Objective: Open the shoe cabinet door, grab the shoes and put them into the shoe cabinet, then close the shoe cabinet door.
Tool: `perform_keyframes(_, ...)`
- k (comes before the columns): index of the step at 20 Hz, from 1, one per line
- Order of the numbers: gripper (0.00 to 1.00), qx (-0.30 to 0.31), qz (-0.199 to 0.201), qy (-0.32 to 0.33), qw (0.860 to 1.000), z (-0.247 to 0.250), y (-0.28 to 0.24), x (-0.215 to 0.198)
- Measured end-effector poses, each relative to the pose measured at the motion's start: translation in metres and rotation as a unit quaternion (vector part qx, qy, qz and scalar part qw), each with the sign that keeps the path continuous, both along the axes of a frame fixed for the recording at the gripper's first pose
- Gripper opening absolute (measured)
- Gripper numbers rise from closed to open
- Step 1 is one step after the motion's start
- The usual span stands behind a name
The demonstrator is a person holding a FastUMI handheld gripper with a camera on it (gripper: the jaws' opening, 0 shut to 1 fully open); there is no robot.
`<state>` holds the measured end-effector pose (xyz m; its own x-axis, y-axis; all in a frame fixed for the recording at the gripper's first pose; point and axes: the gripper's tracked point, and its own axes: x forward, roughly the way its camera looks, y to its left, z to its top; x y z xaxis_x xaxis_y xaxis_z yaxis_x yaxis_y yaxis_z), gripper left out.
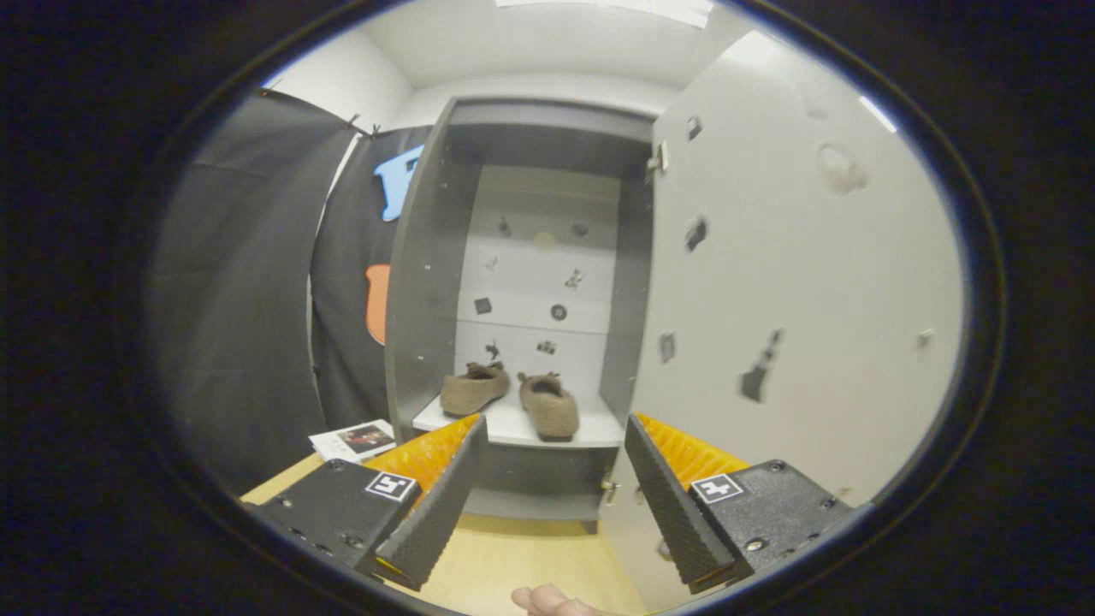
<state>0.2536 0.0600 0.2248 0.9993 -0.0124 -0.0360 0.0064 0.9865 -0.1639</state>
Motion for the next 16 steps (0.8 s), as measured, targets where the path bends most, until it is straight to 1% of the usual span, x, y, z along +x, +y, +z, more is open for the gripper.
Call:
perform_keyframes(2,1.00,0.010,-0.008,-0.020,1.000,0.018,-0.024,-0.042)
perform_keyframes(3,1.00,0.025,-0.004,-0.022,0.999,0.024,-0.034,-0.062)
perform_keyframes(7,1.00,0.081,0.064,0.014,0.995,0.033,-0.060,-0.137)
perform_keyframes(9,1.00,0.095,0.097,0.036,0.990,0.031,-0.074,-0.166)
perform_keyframes(11,1.00,0.111,0.123,0.048,0.985,0.028,-0.089,-0.185)
perform_keyframes(12,1.00,0.111,0.122,0.052,0.985,0.024,-0.101,-0.184)
perform_keyframes(13,1.00,0.107,0.111,0.049,0.987,0.020,-0.116,-0.185)
perform_keyframes(16,1.00,0.090,0.061,0.024,0.994,0.018,-0.171,-0.198)
